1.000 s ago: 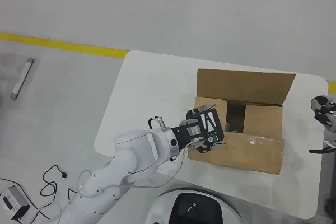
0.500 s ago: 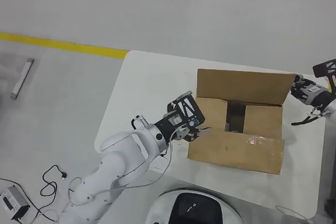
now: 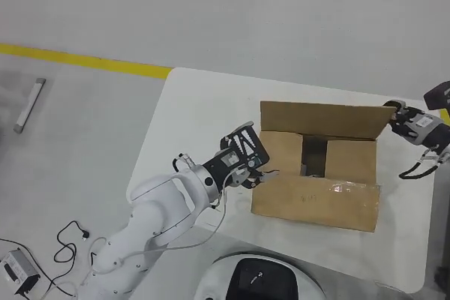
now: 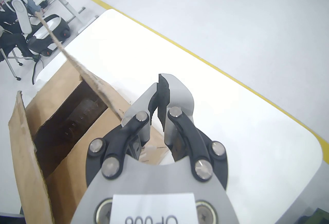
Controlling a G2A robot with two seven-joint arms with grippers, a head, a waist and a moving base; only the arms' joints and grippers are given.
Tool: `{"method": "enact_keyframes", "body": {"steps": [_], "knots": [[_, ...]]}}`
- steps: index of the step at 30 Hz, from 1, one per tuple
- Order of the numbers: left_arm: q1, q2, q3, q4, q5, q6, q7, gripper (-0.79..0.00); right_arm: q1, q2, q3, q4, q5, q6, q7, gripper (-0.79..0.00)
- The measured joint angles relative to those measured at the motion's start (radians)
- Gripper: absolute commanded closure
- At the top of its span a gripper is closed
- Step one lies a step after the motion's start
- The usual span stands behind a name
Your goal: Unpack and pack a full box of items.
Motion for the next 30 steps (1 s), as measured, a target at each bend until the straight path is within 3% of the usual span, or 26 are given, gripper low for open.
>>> {"method": "enact_keyframes", "body": {"steps": [6, 17, 30], "knots": [[-0.007, 0.000, 0.002, 0.008, -0.008, -0.016, -0.009, -0.785, -0.077, 0.013, 0.060, -0.075, 0.026, -0.055, 0.007, 0.000], [0.004, 0.003, 0.001, -0.003, -0.012, -0.030, -0.022, -0.785, -0.243, 0.029, 0.140, -0.258, -0.085, -0.162, -0.014, 0.000], [0.011, 0.004, 0.006, 0.001, -0.029, -0.031, -0.043, -0.785, -0.415, 0.033, 0.114, -0.445, -0.019, -0.078, 0.047, 0.000]]}}
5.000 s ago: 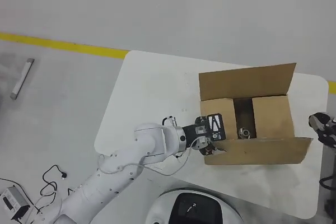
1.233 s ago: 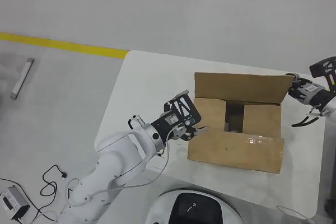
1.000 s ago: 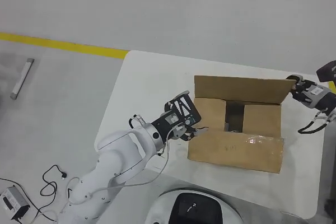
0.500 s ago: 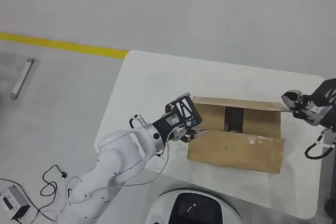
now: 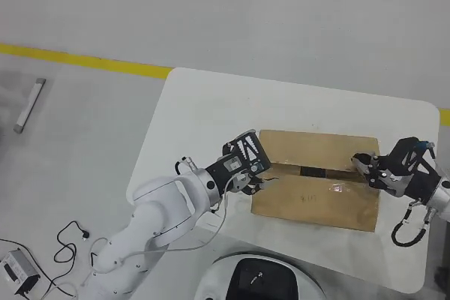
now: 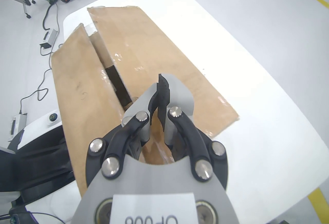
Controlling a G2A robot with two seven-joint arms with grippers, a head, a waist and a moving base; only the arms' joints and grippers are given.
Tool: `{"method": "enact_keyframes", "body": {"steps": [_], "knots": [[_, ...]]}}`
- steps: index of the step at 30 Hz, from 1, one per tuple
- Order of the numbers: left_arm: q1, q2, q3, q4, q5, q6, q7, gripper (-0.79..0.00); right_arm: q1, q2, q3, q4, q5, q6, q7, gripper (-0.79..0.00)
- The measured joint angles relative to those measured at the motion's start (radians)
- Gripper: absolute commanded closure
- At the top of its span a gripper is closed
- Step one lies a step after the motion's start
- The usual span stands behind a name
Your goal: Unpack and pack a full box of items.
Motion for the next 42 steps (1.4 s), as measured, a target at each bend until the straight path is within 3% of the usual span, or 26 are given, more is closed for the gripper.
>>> {"method": "enact_keyframes", "body": {"steps": [4, 8, 13, 25, 37, 42], "knots": [[0.010, 0.002, -0.006, 0.003, 0.001, 0.015, -0.024, -0.785, -0.031, -0.002, -0.040, -0.046, 0.013, 0.073, 0.018, 0.000], [0.017, 0.002, 0.005, -0.013, 0.054, 0.048, -0.135, -0.785, -0.058, -0.005, -0.080, -0.081, -0.024, 0.169, 0.018, 0.000], [0.039, 0.003, -0.011, -0.003, 0.019, 0.077, -0.116, -0.785, -0.078, -0.010, -0.107, -0.102, -0.068, 0.241, -0.015, 0.000], [0.104, 0.012, -0.058, 0.008, 0.015, 0.106, -0.096, -0.785, -0.091, -0.014, -0.139, -0.129, -0.112, 0.301, -0.046, 0.000], [0.112, 0.014, -0.064, -0.007, 0.018, 0.110, -0.090, -0.785, -0.107, -0.014, 0.037, -0.226, 0.016, 0.308, -0.084, 0.000], [0.125, 0.016, -0.071, -0.005, 0.027, 0.121, -0.088, -0.785, -0.082, -0.014, 0.005, -0.211, -0.010, 0.327, -0.096, 0.000]]}}
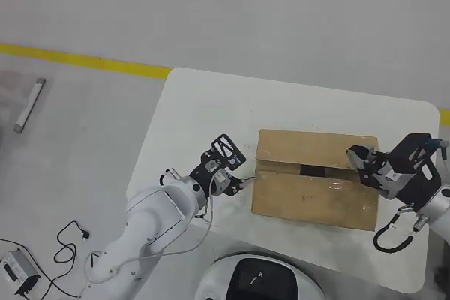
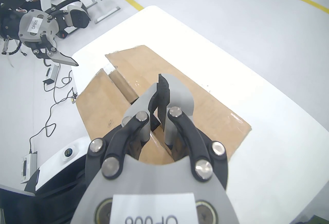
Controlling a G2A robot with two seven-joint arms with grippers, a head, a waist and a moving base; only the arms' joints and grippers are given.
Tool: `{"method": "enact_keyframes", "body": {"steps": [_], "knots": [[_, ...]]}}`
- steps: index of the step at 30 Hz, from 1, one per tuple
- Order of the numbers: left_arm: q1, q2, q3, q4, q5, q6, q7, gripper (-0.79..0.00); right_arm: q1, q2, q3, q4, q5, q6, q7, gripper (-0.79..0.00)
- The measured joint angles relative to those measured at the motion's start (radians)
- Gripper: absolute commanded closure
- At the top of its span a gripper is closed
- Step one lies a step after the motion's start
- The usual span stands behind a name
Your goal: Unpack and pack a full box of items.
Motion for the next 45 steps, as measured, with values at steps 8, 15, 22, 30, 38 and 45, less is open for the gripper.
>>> {"method": "enact_keyframes", "body": {"steps": [8, 15, 22, 30, 38, 45], "knots": [[0.029, 0.004, -0.016, -0.011, 0.020, 0.011, 0.014, -0.785, 0.087, -0.010, -0.229, 0.045, -0.182, 0.110, -0.036, 0.000], [0.034, 0.005, -0.018, -0.015, 0.021, 0.012, 0.013, -0.785, 0.132, -0.019, -0.317, 0.096, -0.233, 0.159, -0.040, 0.000], [0.034, 0.005, -0.018, -0.014, 0.021, 0.012, 0.013, -0.785, 0.132, -0.020, -0.316, 0.097, -0.233, 0.160, -0.039, 0.000], [0.036, 0.005, -0.018, -0.013, 0.020, 0.014, 0.016, -0.785, 0.112, -0.023, -0.317, 0.101, -0.260, 0.168, -0.098, 0.000], [0.063, 0.004, -0.059, 0.049, -0.052, 0.065, 0.108, -0.785, 0.057, -0.035, -0.328, 0.131, -0.276, 0.166, -0.252, 0.000], [0.088, 0.007, -0.055, 0.078, -0.027, 0.069, 0.097, -0.785, 0.057, -0.042, -0.347, 0.157, -0.283, 0.163, -0.254, 0.000]]}}
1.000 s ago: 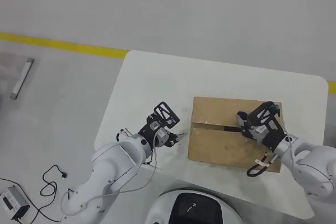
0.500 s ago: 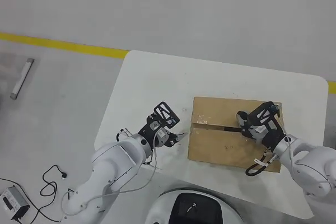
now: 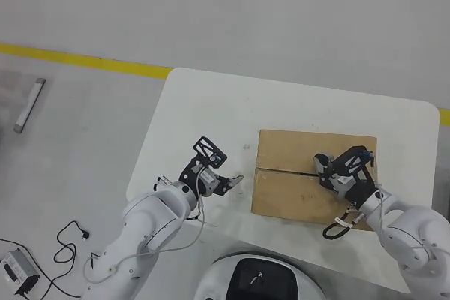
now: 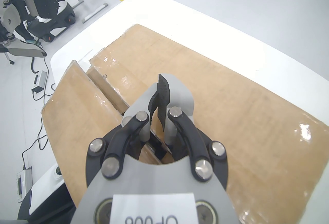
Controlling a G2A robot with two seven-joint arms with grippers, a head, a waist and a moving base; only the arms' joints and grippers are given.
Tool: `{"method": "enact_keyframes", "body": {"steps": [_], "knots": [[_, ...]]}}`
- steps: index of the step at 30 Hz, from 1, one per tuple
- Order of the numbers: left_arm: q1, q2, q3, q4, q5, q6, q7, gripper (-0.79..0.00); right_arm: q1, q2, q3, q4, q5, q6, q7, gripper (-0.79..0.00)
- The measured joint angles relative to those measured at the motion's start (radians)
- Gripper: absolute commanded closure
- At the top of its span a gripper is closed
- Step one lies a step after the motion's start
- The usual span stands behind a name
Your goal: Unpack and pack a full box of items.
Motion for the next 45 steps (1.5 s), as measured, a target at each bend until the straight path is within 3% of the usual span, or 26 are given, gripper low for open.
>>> {"method": "enact_keyframes", "body": {"steps": [14, 24, 35, 45], "knots": [[0.010, 0.000, 0.009, 0.009, 0.003, -0.006, 0.018, -0.785, 0.003, -0.011, 0.004, 0.012, -0.001, -0.003, -0.003, 0.000], [-0.014, -0.005, 0.063, 0.112, 0.028, -0.031, 0.033, -0.785, -0.004, -0.017, 0.012, 0.012, 0.002, -0.011, -0.002, 0.000], [-0.089, -0.029, 0.122, 0.255, -0.034, 0.025, 0.112, -0.785, -0.010, -0.024, 0.013, 0.010, -0.001, -0.023, 0.004, 0.000], [-0.154, -0.045, 0.155, 0.290, -0.061, 0.026, 0.184, -0.785, -0.016, -0.029, 0.015, 0.003, -0.011, -0.031, 0.013, 0.000]]}}
